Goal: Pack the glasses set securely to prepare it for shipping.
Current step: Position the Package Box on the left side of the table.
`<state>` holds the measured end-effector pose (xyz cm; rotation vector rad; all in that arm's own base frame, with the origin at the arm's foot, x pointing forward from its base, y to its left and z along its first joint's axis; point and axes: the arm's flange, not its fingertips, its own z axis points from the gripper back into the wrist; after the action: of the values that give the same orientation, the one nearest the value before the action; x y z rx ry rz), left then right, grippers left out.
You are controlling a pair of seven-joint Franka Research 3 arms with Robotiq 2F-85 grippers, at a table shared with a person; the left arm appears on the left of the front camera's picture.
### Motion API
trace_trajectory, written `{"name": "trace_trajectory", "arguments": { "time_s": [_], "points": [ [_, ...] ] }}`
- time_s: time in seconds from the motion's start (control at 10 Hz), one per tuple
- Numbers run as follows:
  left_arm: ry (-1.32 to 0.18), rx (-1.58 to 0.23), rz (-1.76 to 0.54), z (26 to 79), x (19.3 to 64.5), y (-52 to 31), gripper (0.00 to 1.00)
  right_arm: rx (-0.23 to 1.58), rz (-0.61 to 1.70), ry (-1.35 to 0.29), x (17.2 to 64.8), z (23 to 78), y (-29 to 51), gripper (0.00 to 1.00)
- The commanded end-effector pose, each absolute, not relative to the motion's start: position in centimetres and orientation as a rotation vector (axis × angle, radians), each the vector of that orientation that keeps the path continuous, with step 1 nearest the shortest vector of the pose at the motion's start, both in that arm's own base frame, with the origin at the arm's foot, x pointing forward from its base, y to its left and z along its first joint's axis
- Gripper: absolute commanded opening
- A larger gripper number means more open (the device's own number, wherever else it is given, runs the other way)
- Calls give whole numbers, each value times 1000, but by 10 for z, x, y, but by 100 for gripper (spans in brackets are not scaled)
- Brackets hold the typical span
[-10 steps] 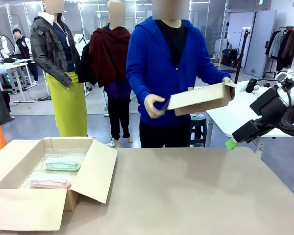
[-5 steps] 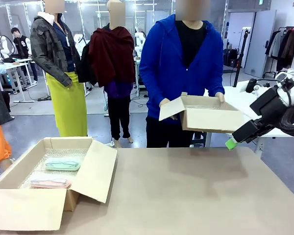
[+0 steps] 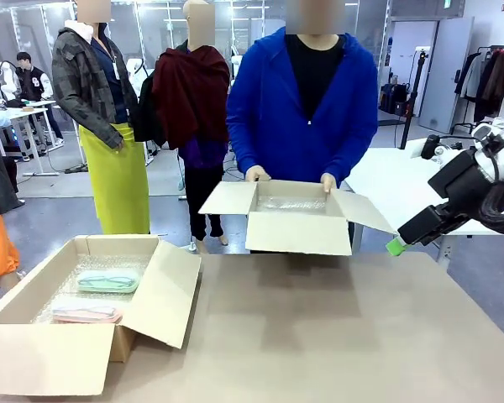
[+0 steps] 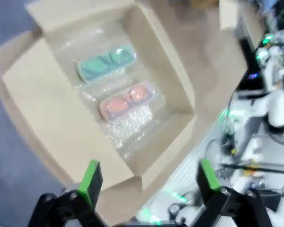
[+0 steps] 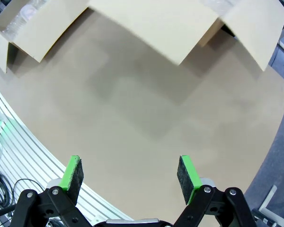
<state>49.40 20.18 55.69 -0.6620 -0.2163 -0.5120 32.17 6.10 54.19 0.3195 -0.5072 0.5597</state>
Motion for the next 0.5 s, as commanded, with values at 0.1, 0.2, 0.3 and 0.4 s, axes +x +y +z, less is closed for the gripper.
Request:
{"name": "trace_trajectory", "arguments": {
  "time_s": [0.1, 0.2, 0.3, 0.4],
  "points": [
    [-292, -418, -685, 541, 439, 97, 100, 319, 559, -520, 323, 543, 62, 100],
    [-324, -333, -744, 541, 419, 67, 100, 319, 559, -520, 323, 543, 62, 100],
    [-359, -247, -789, 542, 400, 43, 100, 319, 559, -520, 323, 543, 62, 100],
    [-377, -216, -856, 540, 378, 23, 100, 319, 559, -520, 323, 543, 62, 100]
  ]
}}
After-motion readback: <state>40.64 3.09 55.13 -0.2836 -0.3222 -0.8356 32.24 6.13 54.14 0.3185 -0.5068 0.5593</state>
